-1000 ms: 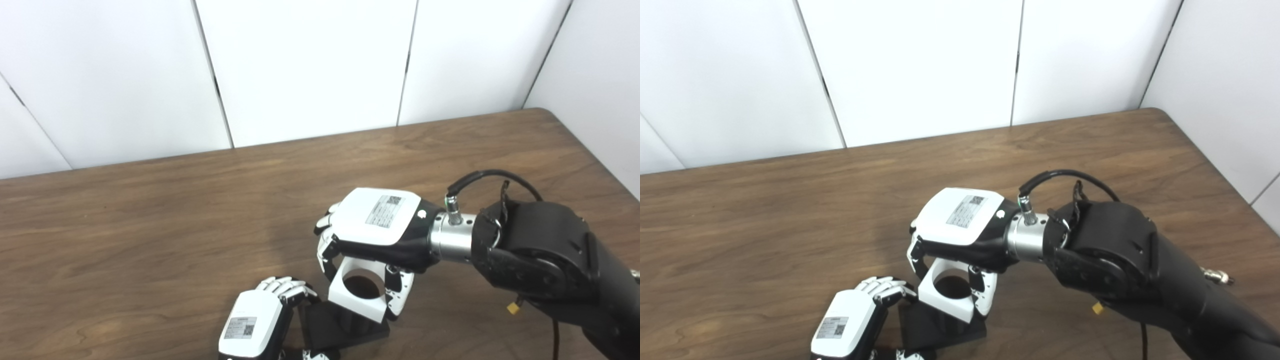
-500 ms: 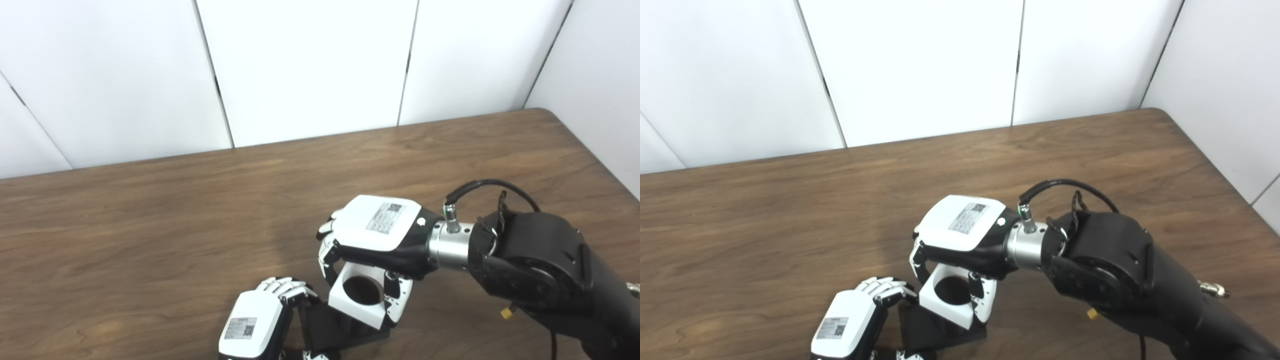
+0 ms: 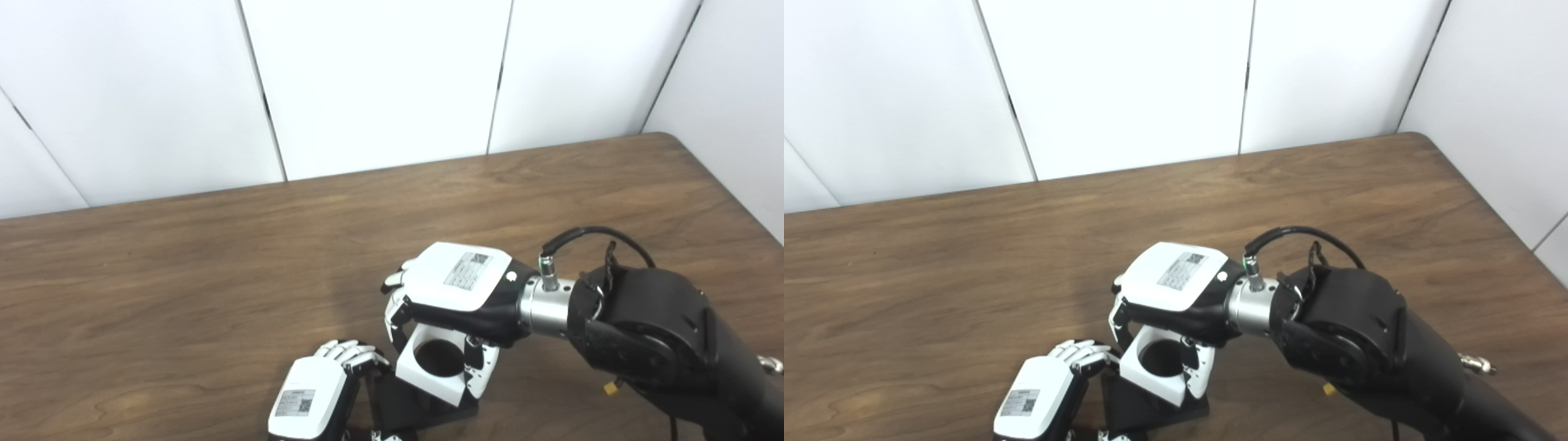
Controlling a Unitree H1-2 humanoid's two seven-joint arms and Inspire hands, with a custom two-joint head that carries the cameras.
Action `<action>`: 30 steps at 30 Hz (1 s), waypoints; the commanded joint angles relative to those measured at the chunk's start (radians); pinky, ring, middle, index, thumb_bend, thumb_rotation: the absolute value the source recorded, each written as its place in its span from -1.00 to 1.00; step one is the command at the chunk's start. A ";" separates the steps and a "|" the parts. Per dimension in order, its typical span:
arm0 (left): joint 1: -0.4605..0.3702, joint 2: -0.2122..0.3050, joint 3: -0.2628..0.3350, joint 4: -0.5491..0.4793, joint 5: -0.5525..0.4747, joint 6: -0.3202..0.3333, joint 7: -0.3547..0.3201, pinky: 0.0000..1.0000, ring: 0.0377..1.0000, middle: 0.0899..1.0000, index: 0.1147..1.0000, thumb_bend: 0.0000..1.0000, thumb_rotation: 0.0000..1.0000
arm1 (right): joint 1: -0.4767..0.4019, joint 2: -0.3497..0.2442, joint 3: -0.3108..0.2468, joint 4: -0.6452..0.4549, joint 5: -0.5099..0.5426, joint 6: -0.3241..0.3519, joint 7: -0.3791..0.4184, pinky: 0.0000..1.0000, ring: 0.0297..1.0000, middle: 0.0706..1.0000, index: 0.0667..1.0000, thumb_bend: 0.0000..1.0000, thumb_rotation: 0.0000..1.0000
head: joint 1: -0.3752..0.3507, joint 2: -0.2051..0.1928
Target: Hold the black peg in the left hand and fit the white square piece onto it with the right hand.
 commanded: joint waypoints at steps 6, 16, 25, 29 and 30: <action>0.020 0.012 -0.016 0.008 0.026 -0.002 -0.060 0.71 0.60 0.47 -0.15 0.01 -0.89 | -0.019 0.005 -0.013 0.009 -0.018 -0.022 0.068 0.83 0.81 0.47 -0.11 0.04 -0.76 | 0.002 0.000; 0.019 0.008 -0.015 0.012 0.017 -0.006 -0.057 0.70 0.60 0.47 -0.16 0.01 -0.89 | 0.002 -0.007 -0.022 0.020 -0.020 -0.047 0.046 0.79 0.78 0.47 -0.11 0.04 -0.75 | 0.002 0.002; 0.019 0.014 -0.012 0.011 0.021 -0.011 -0.051 0.69 0.59 0.46 -0.16 0.01 -0.89 | 0.016 -0.013 -0.026 0.022 -0.028 -0.051 0.059 0.79 0.78 0.49 -0.11 0.04 -0.75 | -0.002 0.003; 0.019 0.013 -0.011 0.008 0.021 -0.007 -0.058 0.69 0.59 0.47 -0.16 0.01 -0.89 | 0.026 -0.014 -0.028 0.025 -0.028 -0.055 0.050 0.78 0.77 0.48 -0.11 0.04 -0.75 | -0.002 0.003; 0.020 0.012 -0.012 0.007 0.022 -0.005 -0.060 0.70 0.59 0.46 -0.16 0.01 -0.90 | 0.028 -0.013 -0.028 0.025 -0.029 -0.058 0.048 0.77 0.77 0.48 -0.10 0.04 -0.75 | -0.002 0.003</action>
